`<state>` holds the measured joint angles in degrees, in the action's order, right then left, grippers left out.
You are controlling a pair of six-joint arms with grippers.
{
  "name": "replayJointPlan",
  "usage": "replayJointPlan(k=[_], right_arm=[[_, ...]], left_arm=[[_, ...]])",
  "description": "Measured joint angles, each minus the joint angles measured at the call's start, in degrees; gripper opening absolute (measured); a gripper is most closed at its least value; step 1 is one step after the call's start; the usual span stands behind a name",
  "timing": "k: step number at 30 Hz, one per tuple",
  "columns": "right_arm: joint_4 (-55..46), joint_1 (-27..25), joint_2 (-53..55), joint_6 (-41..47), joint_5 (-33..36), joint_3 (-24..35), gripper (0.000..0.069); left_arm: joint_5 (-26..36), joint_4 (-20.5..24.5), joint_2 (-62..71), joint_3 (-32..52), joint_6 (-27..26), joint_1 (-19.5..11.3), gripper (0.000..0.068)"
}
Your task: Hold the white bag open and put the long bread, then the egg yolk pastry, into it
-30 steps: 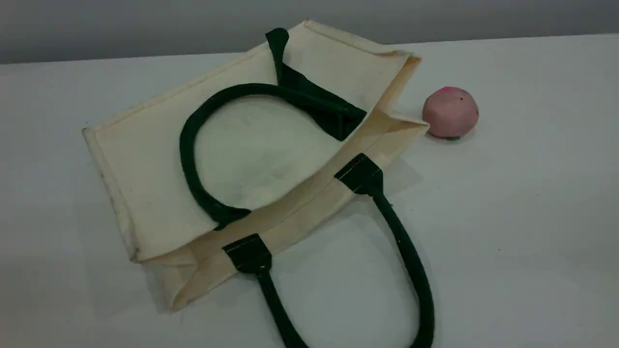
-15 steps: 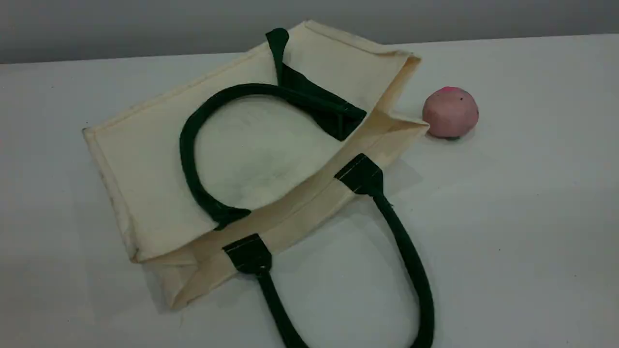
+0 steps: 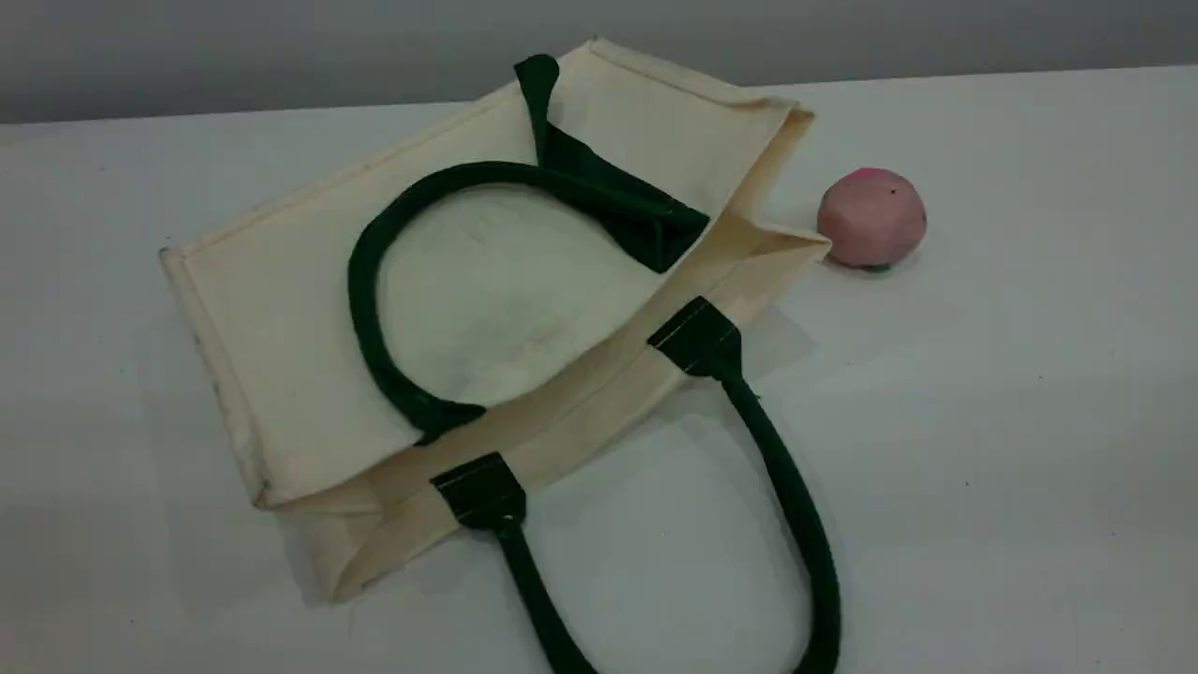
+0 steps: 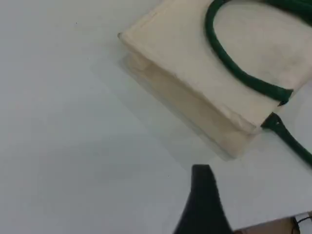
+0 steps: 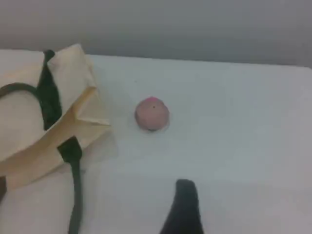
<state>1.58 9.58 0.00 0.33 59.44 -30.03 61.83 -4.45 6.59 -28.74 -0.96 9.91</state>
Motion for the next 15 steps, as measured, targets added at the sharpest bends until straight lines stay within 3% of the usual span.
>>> replayJointPlan(k=[5, 15], right_arm=[[0.5, -1.8, 0.0, -0.3, 2.6, 0.1, 0.0554], [4.3, -7.5, 0.0, -0.9, 1.5, 1.2, 0.0554]], left_arm=[[0.0, 0.0, 0.0, 0.0, 0.0, 0.0, 0.0473], [-0.1, 0.0, 0.0, 0.0, 0.0, 0.0, 0.0473]])
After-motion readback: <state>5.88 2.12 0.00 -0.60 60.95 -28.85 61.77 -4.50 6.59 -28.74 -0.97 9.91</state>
